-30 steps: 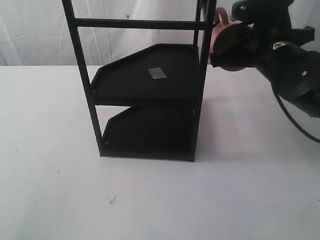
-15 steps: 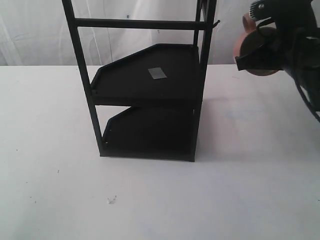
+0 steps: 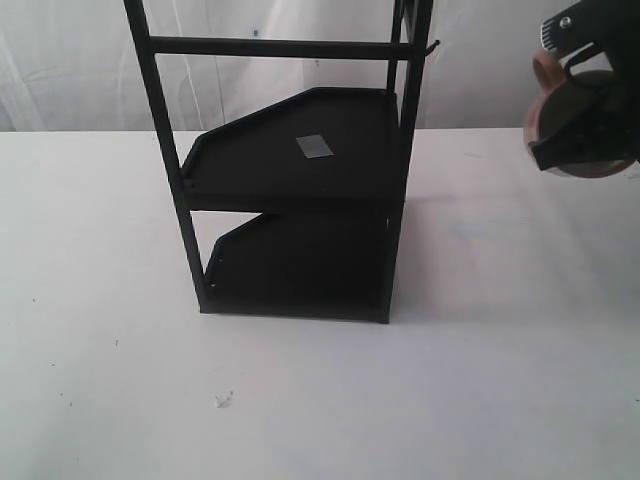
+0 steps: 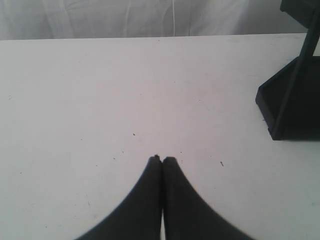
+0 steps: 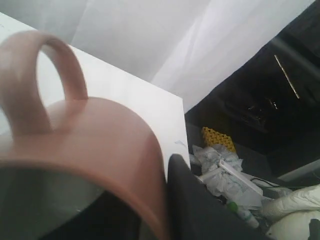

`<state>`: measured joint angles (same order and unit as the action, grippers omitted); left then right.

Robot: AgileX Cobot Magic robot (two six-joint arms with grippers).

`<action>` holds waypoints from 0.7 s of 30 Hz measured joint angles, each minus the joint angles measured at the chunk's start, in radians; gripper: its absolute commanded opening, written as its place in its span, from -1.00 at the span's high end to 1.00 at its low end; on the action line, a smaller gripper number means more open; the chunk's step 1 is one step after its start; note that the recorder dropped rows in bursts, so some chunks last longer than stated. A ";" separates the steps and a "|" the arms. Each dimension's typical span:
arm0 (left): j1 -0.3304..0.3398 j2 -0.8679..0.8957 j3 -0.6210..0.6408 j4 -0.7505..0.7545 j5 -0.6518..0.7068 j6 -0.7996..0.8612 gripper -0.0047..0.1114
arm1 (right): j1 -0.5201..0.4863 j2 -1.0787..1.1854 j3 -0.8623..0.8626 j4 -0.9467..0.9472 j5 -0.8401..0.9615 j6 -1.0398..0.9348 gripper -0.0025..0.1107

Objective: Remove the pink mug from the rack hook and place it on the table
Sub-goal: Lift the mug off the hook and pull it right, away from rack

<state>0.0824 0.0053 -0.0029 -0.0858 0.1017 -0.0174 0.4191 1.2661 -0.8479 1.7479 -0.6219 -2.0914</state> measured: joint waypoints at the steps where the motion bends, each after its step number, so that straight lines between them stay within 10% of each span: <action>1: 0.000 0.000 0.000 0.000 0.000 0.000 0.92 | 0.000 -0.002 0.005 0.002 -0.004 -0.008 0.96; 21: 0.000 0.000 0.000 0.000 0.000 0.000 0.92 | 0.000 -0.006 0.111 0.002 0.333 -0.024 0.96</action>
<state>0.0824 0.0053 -0.0029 -0.0858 0.1017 -0.0174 0.4191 1.2605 -0.7365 1.7498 -0.2885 -2.1159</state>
